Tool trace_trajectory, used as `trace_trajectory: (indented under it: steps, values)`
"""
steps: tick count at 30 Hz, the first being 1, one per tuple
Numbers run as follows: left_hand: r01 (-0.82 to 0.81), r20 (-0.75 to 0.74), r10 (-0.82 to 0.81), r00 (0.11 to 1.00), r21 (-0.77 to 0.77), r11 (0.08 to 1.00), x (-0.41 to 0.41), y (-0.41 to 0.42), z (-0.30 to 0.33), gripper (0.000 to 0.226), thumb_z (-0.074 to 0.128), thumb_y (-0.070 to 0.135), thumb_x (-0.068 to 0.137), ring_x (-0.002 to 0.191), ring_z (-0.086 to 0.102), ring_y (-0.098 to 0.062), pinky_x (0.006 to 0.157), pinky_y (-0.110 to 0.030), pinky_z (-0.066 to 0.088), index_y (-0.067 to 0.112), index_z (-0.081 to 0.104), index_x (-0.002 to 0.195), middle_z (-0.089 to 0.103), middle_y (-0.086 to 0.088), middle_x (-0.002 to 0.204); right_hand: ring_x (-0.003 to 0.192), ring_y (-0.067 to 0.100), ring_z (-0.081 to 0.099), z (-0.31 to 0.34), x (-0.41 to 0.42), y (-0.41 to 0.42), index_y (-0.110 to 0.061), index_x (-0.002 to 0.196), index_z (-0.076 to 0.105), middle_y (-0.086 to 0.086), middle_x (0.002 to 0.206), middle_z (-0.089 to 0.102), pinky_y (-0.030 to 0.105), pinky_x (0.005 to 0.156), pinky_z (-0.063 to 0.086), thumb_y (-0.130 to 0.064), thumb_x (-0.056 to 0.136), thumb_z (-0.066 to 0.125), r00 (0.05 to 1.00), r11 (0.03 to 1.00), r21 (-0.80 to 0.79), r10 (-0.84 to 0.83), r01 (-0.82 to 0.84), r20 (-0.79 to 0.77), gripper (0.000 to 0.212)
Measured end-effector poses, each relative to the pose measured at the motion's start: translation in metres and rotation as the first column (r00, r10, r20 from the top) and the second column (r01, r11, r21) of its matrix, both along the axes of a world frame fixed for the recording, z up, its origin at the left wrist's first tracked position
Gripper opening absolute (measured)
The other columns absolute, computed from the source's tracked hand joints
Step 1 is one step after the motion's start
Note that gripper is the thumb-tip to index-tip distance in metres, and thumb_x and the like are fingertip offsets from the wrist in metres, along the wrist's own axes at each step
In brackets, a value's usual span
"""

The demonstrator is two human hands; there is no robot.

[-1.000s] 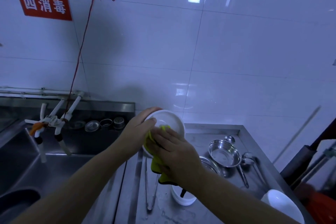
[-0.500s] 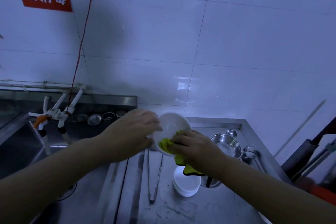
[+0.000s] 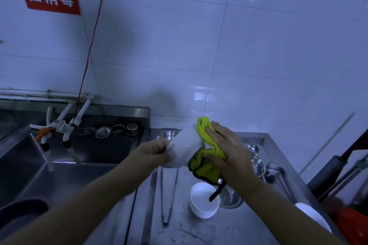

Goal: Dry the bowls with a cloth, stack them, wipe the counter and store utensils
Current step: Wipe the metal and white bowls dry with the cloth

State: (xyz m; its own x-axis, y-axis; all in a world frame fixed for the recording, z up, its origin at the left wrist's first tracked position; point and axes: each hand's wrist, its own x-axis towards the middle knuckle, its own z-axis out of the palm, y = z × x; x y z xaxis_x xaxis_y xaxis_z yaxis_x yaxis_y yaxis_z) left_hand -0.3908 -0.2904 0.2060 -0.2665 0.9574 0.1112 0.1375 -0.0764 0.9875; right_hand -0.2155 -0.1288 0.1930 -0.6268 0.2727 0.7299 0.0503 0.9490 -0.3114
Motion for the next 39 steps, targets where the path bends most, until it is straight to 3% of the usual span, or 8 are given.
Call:
trace_trajectory:
  steps: [4, 8, 10, 17, 19, 24, 30, 39]
  values:
    - [-0.088, 0.376, 0.054, 0.925, 0.075, 0.993, 0.026, 0.019, -0.006, 0.024, 0.055, 0.018, 0.078, 0.074, 0.064, -0.019, 0.064, -0.025, 0.051, 0.003, 0.065, 0.094, 0.071, -0.011, 0.085, 0.137, 0.026, 0.030, 0.004, -0.013, -0.019, -0.009, 0.130, 0.049, 0.010, 0.142, 0.039, 0.040, 0.115, 0.024, -0.050, 0.094, 0.042, 0.999, 0.998, 0.048, 0.031, -0.029, -0.039, 0.055]
    - [-0.045, 0.441, -0.025, 0.897, 0.150, 0.988, 0.035, 0.028, -0.003, 0.030, 0.057, 0.015, 0.078, 0.081, 0.066, -0.022, 0.068, -0.027, 0.053, 0.003, 0.068, 0.103, 0.071, -0.015, 0.095, 0.133, 0.030, 0.036, -0.002, -0.021, -0.035, -0.007, 0.119, 0.064, 0.013, 0.134, 0.050, 0.062, 0.109, 0.022, -0.039, 0.098, 0.040, 0.996, 0.968, 0.250, 0.023, 0.001, -0.092, 0.045]
    - [-0.021, 0.404, -0.053, 0.913, 0.177, 0.984, 0.037, 0.029, 0.000, 0.026, 0.057, 0.015, 0.082, 0.074, 0.064, -0.018, 0.065, -0.024, 0.051, 0.004, 0.068, 0.102, 0.069, -0.012, 0.090, 0.132, 0.029, 0.036, 0.000, -0.025, -0.038, -0.010, 0.116, 0.068, 0.013, 0.131, 0.054, 0.066, 0.107, 0.024, -0.033, 0.098, 0.043, 0.991, 0.982, 0.187, 0.008, 0.016, -0.131, 0.039]
    - [-0.143, 0.426, 0.061, 0.903, 0.164, 0.976, 0.038, 0.028, 0.009, 0.028, 0.058, 0.009, 0.075, 0.072, 0.041, -0.030, 0.065, -0.039, 0.030, -0.009, 0.062, 0.096, 0.056, -0.024, 0.082, 0.120, 0.019, 0.049, 0.031, -0.036, -0.022, -0.029, 0.109, 0.068, -0.010, 0.121, 0.054, 0.033, 0.100, 0.040, -0.016, 0.090, 0.049, 0.970, 0.919, -0.383, 0.000, -0.096, -0.244, 0.030]
    - [-0.171, 0.455, 0.082, 0.887, 0.159, 0.972, 0.037, 0.026, 0.008, 0.030, 0.063, 0.003, 0.070, 0.068, 0.051, -0.028, 0.061, -0.031, 0.039, -0.009, 0.062, 0.097, 0.063, -0.023, 0.079, 0.111, 0.014, 0.054, 0.034, -0.034, -0.016, -0.029, 0.109, 0.067, -0.006, 0.116, 0.057, 0.026, 0.094, 0.042, -0.011, 0.089, 0.047, 0.964, 0.877, -0.463, -0.001, -0.127, -0.268, 0.034]
    - [-0.223, 0.641, 0.048, 0.766, 0.195, 0.955, 0.031, 0.019, 0.006, 0.031, 0.050, 0.005, 0.076, 0.076, 0.068, -0.019, 0.067, -0.028, 0.055, -0.002, 0.061, 0.103, 0.071, -0.013, 0.089, 0.108, 0.016, 0.053, 0.031, -0.019, -0.005, -0.020, 0.121, 0.062, -0.011, 0.111, 0.051, 0.012, 0.094, 0.036, -0.015, 0.091, 0.046, 0.979, 0.936, -0.344, -0.133, 0.074, -0.151, 0.034]
    - [-0.266, 0.680, 0.066, 0.730, 0.194, 0.944, 0.025, 0.021, 0.015, 0.028, 0.037, -0.003, 0.092, 0.085, 0.070, -0.017, 0.071, -0.025, 0.057, 0.000, 0.062, 0.104, 0.072, -0.010, 0.095, 0.100, 0.023, 0.045, 0.033, -0.022, -0.030, -0.004, 0.124, 0.060, 0.008, 0.112, 0.059, 0.021, 0.093, 0.030, -0.013, 0.090, 0.048, 0.982, 0.983, 0.076, -0.161, 0.168, -0.095, 0.038]
    - [-0.246, 0.722, 0.057, 0.690, 0.159, 0.956, 0.021, 0.009, 0.022, 0.026, 0.038, -0.002, 0.091, 0.077, 0.070, -0.014, 0.068, -0.024, 0.057, 0.001, 0.061, 0.102, 0.072, -0.008, 0.088, 0.095, 0.034, 0.052, 0.024, 0.009, -0.026, -0.006, 0.112, 0.069, 0.013, 0.113, 0.064, 0.049, 0.079, 0.046, -0.008, 0.089, 0.041, 0.999, 0.963, 0.269, -0.033, 0.032, -0.003, 0.036]
